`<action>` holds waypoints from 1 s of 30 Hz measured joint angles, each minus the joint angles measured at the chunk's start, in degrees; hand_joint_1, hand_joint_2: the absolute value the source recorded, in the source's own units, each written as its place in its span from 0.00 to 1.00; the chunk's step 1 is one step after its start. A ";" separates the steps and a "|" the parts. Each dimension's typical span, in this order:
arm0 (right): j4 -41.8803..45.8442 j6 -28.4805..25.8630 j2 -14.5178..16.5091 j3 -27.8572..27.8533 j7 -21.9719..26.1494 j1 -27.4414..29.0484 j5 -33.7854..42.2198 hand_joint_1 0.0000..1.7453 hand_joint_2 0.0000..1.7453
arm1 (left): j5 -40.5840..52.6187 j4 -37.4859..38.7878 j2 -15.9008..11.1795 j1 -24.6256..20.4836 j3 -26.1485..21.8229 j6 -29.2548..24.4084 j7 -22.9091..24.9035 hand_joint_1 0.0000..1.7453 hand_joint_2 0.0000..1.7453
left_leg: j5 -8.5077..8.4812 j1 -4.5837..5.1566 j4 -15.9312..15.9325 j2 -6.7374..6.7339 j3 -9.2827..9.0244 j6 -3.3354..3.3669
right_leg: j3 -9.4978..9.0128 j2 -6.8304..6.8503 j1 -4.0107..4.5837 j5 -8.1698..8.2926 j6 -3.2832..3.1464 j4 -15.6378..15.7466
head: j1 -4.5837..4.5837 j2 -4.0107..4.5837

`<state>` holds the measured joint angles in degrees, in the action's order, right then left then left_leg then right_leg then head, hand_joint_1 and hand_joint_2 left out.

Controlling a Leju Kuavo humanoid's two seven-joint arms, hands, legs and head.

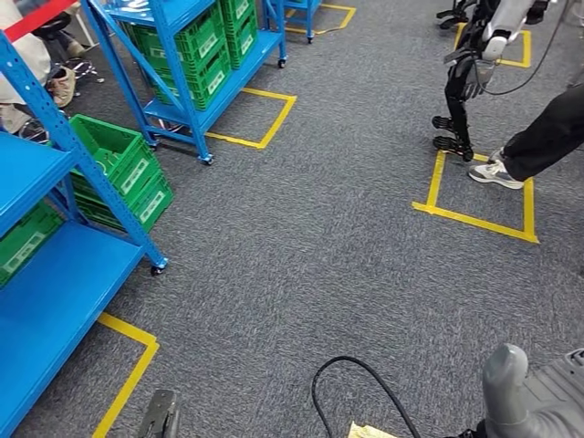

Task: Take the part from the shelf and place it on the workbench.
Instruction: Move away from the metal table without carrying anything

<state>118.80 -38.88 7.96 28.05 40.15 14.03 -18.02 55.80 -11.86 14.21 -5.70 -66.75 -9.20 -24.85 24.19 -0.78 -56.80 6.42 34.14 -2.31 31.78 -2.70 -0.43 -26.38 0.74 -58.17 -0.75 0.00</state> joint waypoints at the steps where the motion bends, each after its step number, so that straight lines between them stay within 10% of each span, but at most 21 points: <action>1: -0.01 0.00 0.00 0.13 0.00 -0.21 0.13 0.00 1.00 | 0.29 0.00 -0.01 -0.11 0.03 0.15 -0.16 0.00 0.00 | 1.32 0.11 -1.96 -1.58 0.96 -0.16 | -0.02 0.76 0.01 0.11 -0.39 0.18 | -0.15 0.00; 4: -0.01 0.00 0.00 0.27 0.00 -0.40 0.01 0.00 1.00 | 1.14 0.01 -0.01 -0.54 0.30 1.19 -0.70 0.00 0.00 | 6.93 0.30 -12.85 -5.31 6.12 -0.49 | 0.13 3.36 0.28 0.14 -1.02 0.36 | -0.45 0.00; 6: -0.01 0.00 0.00 0.26 0.00 -0.51 0.34 0.00 1.00 | 1.28 0.01 -0.02 -0.51 0.50 1.60 -0.74 0.00 0.00 | 7.19 0.30 -15.60 -5.65 7.15 -0.51 | 0.17 5.01 0.38 0.07 -1.10 0.35 | -0.46 0.00; 12: 0.01 0.00 -0.01 0.29 0.00 -1.24 0.77 0.00 1.00 | 1.29 -0.01 -0.21 -0.96 0.62 -0.05 0.43 0.00 0.00 | 0.72 1.16 0.50 -10.80 -1.79 0.71 | -0.14 8.77 1.02 -0.51 -0.07 -0.02 | -0.50 0.00; 14: -0.05 0.00 -0.01 0.36 0.00 -1.86 1.15 0.00 1.00 | 1.11 -0.01 -0.43 -0.99 0.64 -0.44 0.36 0.00 0.00 | 0.62 1.08 0.77 -9.39 -1.60 1.28 | -0.30 9.76 0.98 -0.75 0.49 -0.07 | -0.50 0.00; 18: -0.38 0.00 -0.02 0.70 0.00 -3.24 1.86 0.00 1.00 | -0.10 -0.05 -0.92 -2.12 0.54 -0.47 -0.82 0.00 0.00 | 0.16 0.47 0.99 -6.51 -1.60 2.24 | 3.40 4.25 0.56 -5.59 1.67 -8.74 | 0.26 0.00; 21: -0.70 0.00 -0.02 0.83 0.00 -3.84 1.54 0.00 1.00 | -0.51 -0.06 -1.14 -2.98 0.51 -0.35 -1.01 0.00 0.00 | 0.03 0.37 0.96 -4.05 -1.50 2.33 | 7.73 2.86 0.36 -7.67 1.88 -16.73 | 0.44 0.00; 25: -0.86 0.00 -0.02 0.90 0.00 -3.99 1.52 0.00 1.00 | -0.60 -0.06 -1.19 -3.10 0.43 -0.35 -1.01 0.00 0.00 | 0.00 -0.06 0.62 -0.79 -1.40 1.43 | 2.27 -0.85 -0.62 -0.84 2.25 -4.30 | 0.54 0.00; 27: -0.99 0.00 -0.01 0.94 -0.02 -4.01 1.62 0.00 1.00 | -0.67 -0.07 -1.25 -3.14 0.40 -0.35 -1.01 0.00 0.00 | -0.26 -0.19 0.46 0.56 -0.72 0.54 | 0.89 -3.27 -1.03 -0.20 2.01 -1.09 | 0.59 0.00; 30: -1.31 0.00 0.02 1.09 -0.02 -4.02 1.48 0.00 1.00 | -2.08 -0.08 -1.32 -2.69 0.16 -0.22 -1.57 0.00 0.00 | -0.50 -0.42 0.39 0.95 0.14 -0.48 | 0.97 -1.71 -0.78 -0.04 0.60 -1.00 | 0.48 0.00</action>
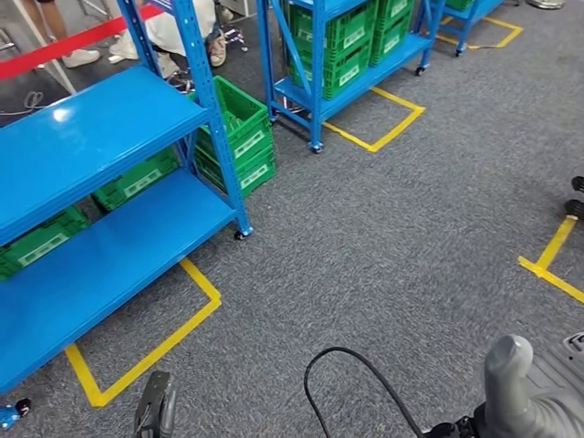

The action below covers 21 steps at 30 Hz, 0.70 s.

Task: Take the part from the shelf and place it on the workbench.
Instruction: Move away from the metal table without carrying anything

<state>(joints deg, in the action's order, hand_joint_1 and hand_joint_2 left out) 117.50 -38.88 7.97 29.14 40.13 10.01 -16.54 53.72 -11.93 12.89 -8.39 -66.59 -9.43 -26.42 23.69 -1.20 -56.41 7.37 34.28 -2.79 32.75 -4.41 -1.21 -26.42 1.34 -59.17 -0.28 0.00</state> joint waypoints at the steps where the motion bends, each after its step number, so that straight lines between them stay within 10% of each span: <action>1: -0.04 0.00 0.01 0.03 0.01 0.04 -0.25 0.00 1.00 | -0.81 0.00 -0.01 0.17 -0.27 0.03 -0.39 0.00 0.00 | 0.79 0.11 -1.14 -1.41 0.63 -0.16 | -0.06 0.85 0.05 0.09 -0.45 0.14 | -0.18 0.00; 3: -0.08 0.01 0.02 0.04 0.02 0.23 -0.56 0.00 1.00 | -2.01 0.00 -0.01 0.43 -0.93 -0.24 -0.93 0.00 0.00 | 4.10 0.46 -6.93 -5.13 3.50 -0.29 | -0.07 2.68 0.32 0.14 -1.09 0.30 | -0.52 0.00; 6: -0.58 0.09 -0.03 0.04 0.01 0.54 0.21 0.00 1.00 | -2.55 0.00 -0.01 1.05 -1.68 -1.17 -0.36 0.00 0.00 | 7.57 0.52 -16.24 -6.59 7.90 -0.28 | 0.08 5.38 0.79 0.07 -1.39 0.30 | -0.59 0.00; 12: -2.15 0.12 -0.29 0.04 0.01 0.77 1.18 0.00 1.00 | -1.98 0.00 0.20 1.92 -2.31 -2.48 2.19 0.00 0.00 | 0.91 1.70 -0.69 -11.54 -1.01 1.19 | -0.41 9.40 1.44 -0.40 -0.72 0.27 | -0.55 0.00; 15: -2.68 0.13 -0.52 0.04 0.01 0.85 1.24 0.00 1.00 | -1.95 0.00 0.40 2.25 -2.46 -2.67 2.59 0.00 0.00 | 0.80 1.69 0.11 -10.21 -1.10 1.99 | -0.95 10.73 1.51 -0.69 0.17 0.53 | -0.53 0.00; 17: -2.99 0.19 -0.69 0.04 0.02 0.94 1.14 0.00 1.00 | -1.98 0.00 0.54 2.41 -2.59 -2.89 2.78 0.00 0.00 | 0.53 1.29 0.32 -8.92 -1.20 2.62 | -0.15 8.56 1.33 -2.39 0.90 -1.76 | -0.37 0.00; 21: -4.15 0.33 -1.20 0.04 0.00 1.47 0.94 0.00 1.00 | -1.99 0.00 0.81 2.43 -2.69 -2.96 2.80 0.00 0.00 | 0.36 1.07 0.34 -6.11 -1.09 3.12 | 6.54 4.67 1.10 -8.47 1.46 -15.55 | -0.04 0.00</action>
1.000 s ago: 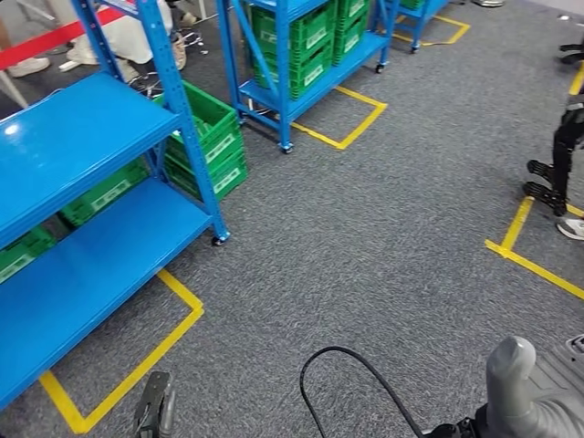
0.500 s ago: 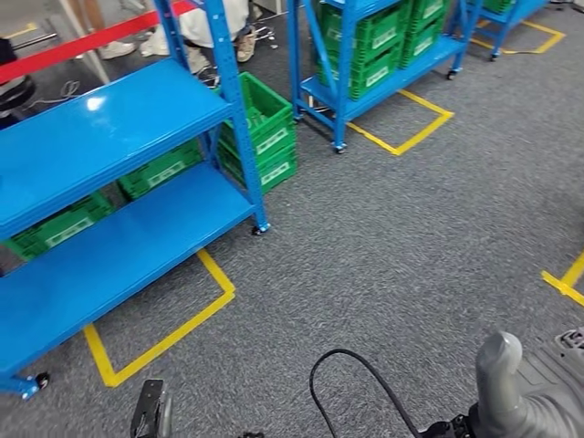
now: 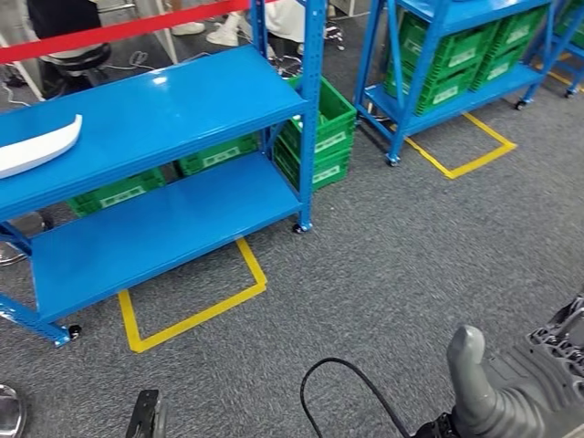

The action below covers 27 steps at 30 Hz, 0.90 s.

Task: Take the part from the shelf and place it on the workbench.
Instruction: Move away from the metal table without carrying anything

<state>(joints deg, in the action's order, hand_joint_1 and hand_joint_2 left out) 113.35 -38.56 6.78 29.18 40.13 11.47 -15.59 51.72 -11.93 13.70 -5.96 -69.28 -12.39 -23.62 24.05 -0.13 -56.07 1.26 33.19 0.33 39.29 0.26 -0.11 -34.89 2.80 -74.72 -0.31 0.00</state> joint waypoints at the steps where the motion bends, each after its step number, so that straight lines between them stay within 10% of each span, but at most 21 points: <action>1: -0.22 0.00 -0.08 0.00 0.00 0.10 -0.01 0.00 1.00 | 0.02 0.00 0.05 0.04 -0.01 0.05 -0.04 0.00 0.00 | -0.02 0.00 -0.01 0.77 -0.01 -0.02 | 0.46 -0.07 -0.01 0.40 -0.04 -0.62 | 0.01 0.00; 5: -0.63 -0.05 -0.18 0.02 0.01 0.31 -0.02 0.00 1.00 | -0.01 0.00 0.30 0.03 -0.03 0.18 -0.52 0.00 0.00 | -0.11 -0.15 -0.22 4.01 -0.07 -0.69 | -5.88 -3.28 -0.54 7.44 -0.36 12.99 | 0.01 0.00; 9: -0.74 -0.27 -0.20 0.07 0.02 0.50 -0.55 0.00 1.00 | -0.04 0.00 0.26 0.17 -0.05 0.26 -0.95 0.00 0.00 | -0.60 -0.41 -0.10 5.86 0.60 -2.09 | -7.26 -3.62 -0.43 8.29 -1.44 15.92 | -0.08 0.00; 13: -0.70 -0.29 -0.20 0.15 0.02 0.63 -0.30 0.00 1.00 | -0.23 0.00 0.22 0.08 -0.10 0.16 -1.12 0.00 0.00 | 4.11 -0.01 -7.77 0.78 4.42 -2.98 | -7.29 -0.79 -0.45 8.47 -2.73 16.23 | -0.86 0.00; 16: -0.70 -0.30 -0.22 0.15 0.02 0.71 0.64 0.00 1.00 | -0.54 0.00 0.24 0.04 -0.22 0.35 -1.32 0.00 0.00 | 7.32 -0.04 -16.73 -0.52 8.66 -3.19 | -7.20 1.63 -0.26 8.35 -2.96 16.22 | -0.96 0.00; 22: -0.69 -0.31 -0.24 0.15 0.02 0.73 0.76 0.00 1.00 | -0.44 0.00 0.27 -0.22 -0.33 0.43 -1.34 0.00 0.00 | 0.34 0.74 -0.64 -6.01 -0.22 -2.00 | -7.86 5.31 0.44 7.69 -2.04 16.08 | -0.97 0.00; 25: -0.66 -0.31 -0.27 0.15 0.02 0.69 0.84 0.00 1.00 | -0.38 0.00 0.31 -0.13 -0.36 0.38 -1.34 0.00 0.00 | 0.31 0.63 -0.07 -4.26 -0.15 -1.16 | -8.26 6.52 0.54 7.16 -1.20 16.10 | -0.86 0.00; 27: -0.64 -0.31 -0.31 0.15 0.05 0.70 0.96 0.00 1.00 | -0.37 0.00 0.36 -0.09 -0.40 0.33 -1.34 0.00 0.00 | 0.04 0.18 0.12 -2.76 -0.30 -0.53 | -7.13 4.07 0.30 4.99 -0.51 12.95 | -0.56 0.00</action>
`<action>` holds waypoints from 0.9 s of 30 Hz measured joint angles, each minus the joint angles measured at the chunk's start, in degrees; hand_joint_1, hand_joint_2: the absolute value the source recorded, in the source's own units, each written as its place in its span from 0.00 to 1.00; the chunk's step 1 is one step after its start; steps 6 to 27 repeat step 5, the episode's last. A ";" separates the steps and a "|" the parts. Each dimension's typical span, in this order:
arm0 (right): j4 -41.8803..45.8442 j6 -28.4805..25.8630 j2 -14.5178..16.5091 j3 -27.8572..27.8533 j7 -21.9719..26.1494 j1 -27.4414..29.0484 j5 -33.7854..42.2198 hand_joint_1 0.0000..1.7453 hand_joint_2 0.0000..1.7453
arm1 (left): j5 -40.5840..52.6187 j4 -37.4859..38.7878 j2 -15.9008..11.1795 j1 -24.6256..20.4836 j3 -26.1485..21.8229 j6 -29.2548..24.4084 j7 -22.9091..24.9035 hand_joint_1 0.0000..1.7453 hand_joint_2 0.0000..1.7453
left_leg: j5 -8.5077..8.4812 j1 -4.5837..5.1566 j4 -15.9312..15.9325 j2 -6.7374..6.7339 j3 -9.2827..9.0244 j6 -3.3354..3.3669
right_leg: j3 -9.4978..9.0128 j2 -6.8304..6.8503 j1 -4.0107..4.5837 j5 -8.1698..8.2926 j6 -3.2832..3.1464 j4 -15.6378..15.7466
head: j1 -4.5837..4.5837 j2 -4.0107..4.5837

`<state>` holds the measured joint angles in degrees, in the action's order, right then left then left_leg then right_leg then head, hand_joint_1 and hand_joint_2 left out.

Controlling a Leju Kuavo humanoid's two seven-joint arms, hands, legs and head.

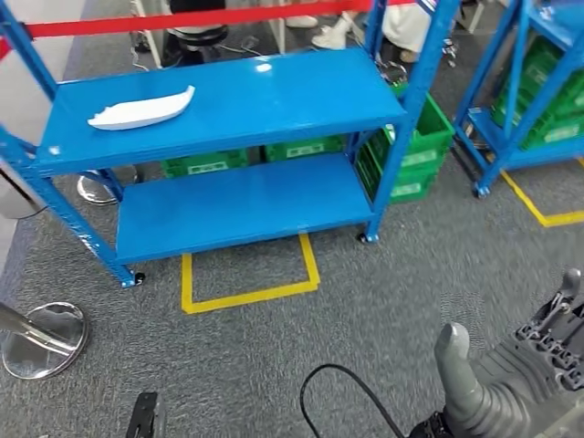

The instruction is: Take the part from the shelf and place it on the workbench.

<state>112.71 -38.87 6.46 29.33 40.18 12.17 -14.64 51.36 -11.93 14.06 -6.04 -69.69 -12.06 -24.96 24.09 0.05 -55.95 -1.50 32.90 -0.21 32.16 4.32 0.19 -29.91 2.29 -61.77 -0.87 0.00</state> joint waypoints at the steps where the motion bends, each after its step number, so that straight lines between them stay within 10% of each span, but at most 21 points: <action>1: 0.00 -0.01 -0.03 0.00 0.01 0.02 0.20 0.00 1.00 | -0.02 0.00 0.01 -0.04 -0.03 0.01 0.00 0.00 0.00 | -0.08 -0.17 0.01 0.73 0.03 0.20 | 1.57 -1.88 -0.15 -1.79 0.28 -3.43 | 0.25 0.00; 5: -0.02 0.02 -0.15 -0.01 0.01 0.05 1.72 0.00 1.00 | -0.40 0.00 -0.05 -0.02 -0.23 0.45 -0.01 0.00 0.00 | -0.15 -0.26 -0.04 3.51 0.12 0.36 | 7.33 -4.09 -0.29 -5.15 0.54 -14.17 | 0.54 0.00; 27: -0.02 0.02 -0.15 -0.01 0.01 0.05 1.72 0.00 1.00 | -0.40 0.00 -0.05 -0.02 -0.23 0.45 -0.01 0.00 0.00 | -0.15 -0.26 -0.04 3.51 0.12 0.36 | 7.33 -4.09 -0.29 -5.15 0.54 -14.17 | 0.54 0.00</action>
